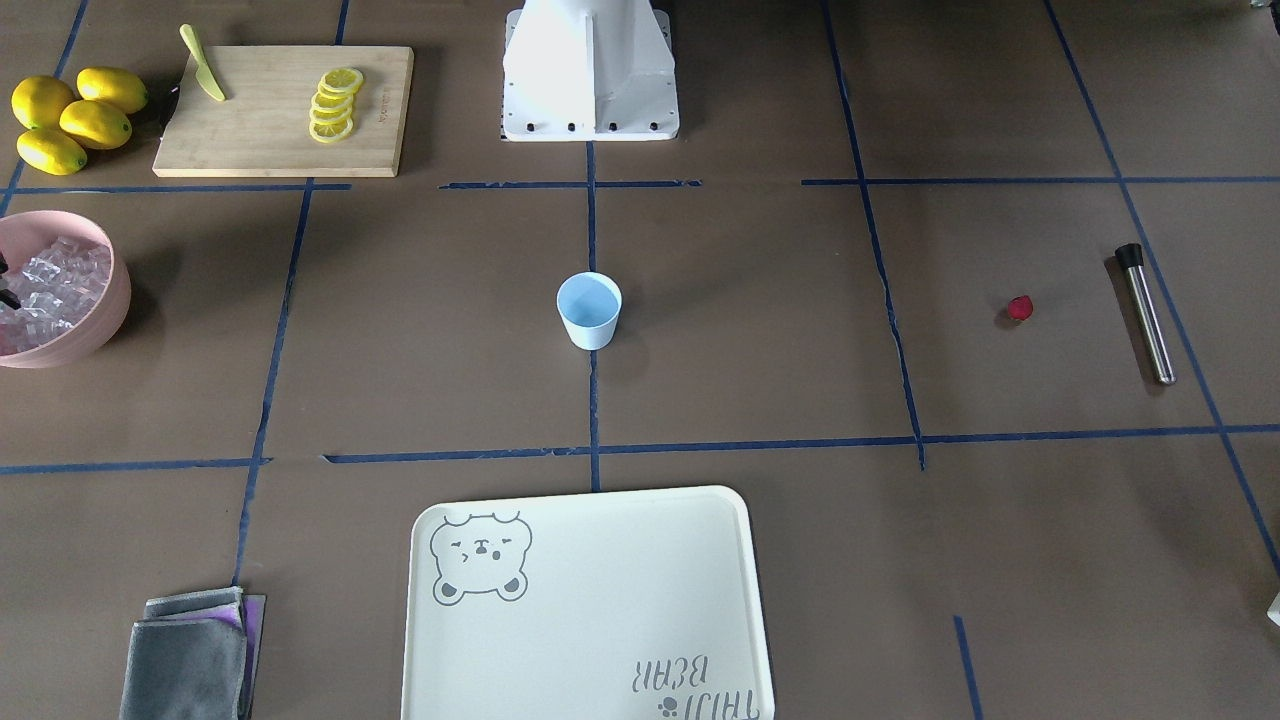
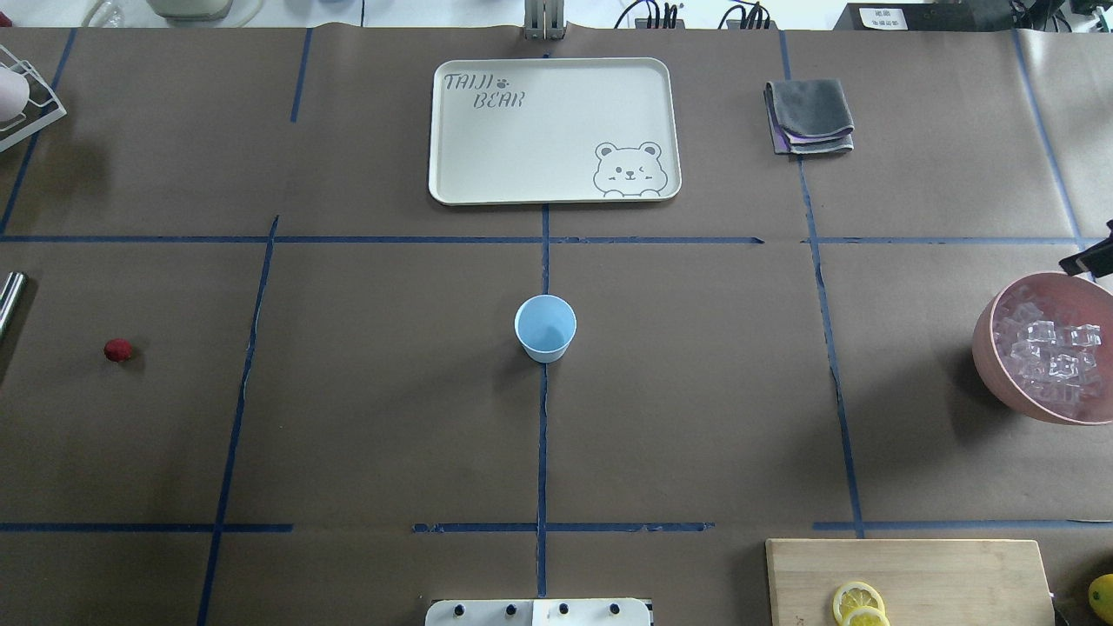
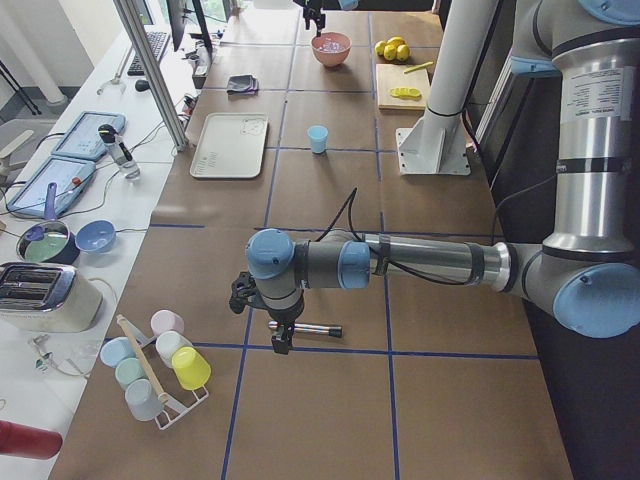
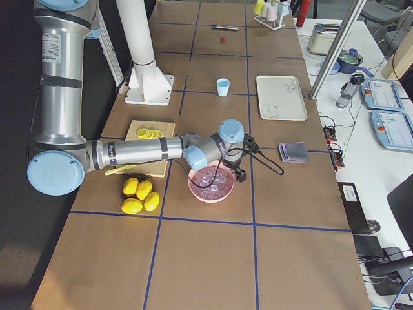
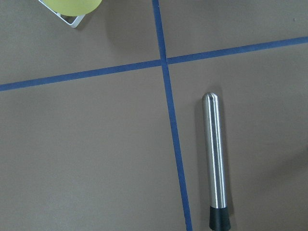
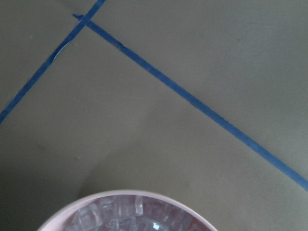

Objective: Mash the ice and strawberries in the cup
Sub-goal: 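Move the right gripper down over the pink bowl of ice cubes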

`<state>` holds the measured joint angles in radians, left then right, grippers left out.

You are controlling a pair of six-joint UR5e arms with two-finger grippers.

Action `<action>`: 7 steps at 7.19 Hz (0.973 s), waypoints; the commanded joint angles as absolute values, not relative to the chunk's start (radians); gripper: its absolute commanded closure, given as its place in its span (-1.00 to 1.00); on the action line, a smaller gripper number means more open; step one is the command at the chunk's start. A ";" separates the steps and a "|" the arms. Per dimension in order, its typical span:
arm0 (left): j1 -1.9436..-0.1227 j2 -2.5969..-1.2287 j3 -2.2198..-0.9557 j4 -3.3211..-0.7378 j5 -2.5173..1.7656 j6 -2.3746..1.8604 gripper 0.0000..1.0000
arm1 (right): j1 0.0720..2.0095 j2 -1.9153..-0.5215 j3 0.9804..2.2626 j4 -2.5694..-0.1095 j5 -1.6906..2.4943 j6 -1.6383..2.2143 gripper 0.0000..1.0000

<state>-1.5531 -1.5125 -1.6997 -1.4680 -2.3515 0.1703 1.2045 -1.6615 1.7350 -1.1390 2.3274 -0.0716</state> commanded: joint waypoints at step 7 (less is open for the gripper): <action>-1.548 -1.513 -1.700 -1.468 -2.352 0.170 -1.00 | 1.083 -1.758 1.767 -1.051 2.221 -0.091 -0.59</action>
